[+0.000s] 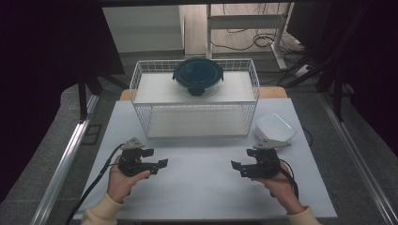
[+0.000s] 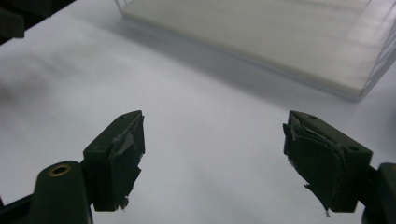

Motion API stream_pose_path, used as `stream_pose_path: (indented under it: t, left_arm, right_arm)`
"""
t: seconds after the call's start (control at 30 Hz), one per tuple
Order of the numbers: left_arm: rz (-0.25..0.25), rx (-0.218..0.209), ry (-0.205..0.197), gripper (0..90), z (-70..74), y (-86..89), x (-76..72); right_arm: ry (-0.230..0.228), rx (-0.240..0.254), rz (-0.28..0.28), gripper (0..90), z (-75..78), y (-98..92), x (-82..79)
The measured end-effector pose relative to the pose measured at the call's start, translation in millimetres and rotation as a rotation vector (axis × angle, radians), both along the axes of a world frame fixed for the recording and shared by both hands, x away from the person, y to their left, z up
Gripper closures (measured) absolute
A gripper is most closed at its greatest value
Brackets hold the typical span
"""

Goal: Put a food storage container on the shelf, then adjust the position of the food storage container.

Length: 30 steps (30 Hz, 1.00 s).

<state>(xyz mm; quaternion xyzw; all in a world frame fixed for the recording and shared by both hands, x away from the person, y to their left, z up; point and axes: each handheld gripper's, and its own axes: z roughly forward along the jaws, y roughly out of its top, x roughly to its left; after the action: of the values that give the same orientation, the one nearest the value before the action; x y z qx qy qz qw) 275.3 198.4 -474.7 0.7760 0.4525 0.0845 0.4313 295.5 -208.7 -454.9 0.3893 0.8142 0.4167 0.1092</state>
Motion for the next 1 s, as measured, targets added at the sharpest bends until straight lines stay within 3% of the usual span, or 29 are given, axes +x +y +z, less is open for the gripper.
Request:
stream_pose_path:
  t: [0.17, 0.43, 0.6, 0.83, 1.0]
  left_arm:
    - [0.016, -0.008, -0.017, 22.0, 1.8, 0.4, -1.7]
    - [0.006, 0.02, -0.023, 21.9, -0.6, -0.4, -2.0]
    - [-0.017, 0.021, -0.015, 22.0, -3.4, -2.9, 0.5]
    - [-0.036, 0.027, -0.001, 22.0, -7.0, -6.3, 2.3]
    - [-0.041, 0.057, 0.004, 21.8, -9.6, -8.0, 0.2]
  right_arm:
    - [0.013, -0.009, 0.01, 20.6, -4.5, 1.0, 0.1]
    - [0.055, 0.023, 0.028, 27.6, -4.8, 2.0, 6.9]
    - [0.04, 0.008, 0.024, 31.3, -1.4, -1.1, 7.4]
    - [0.008, -0.007, -0.069, 37.8, 22.4, -34.0, 19.6]
    - [0.023, -0.004, -0.175, 47.0, 46.9, -67.2, 45.3]
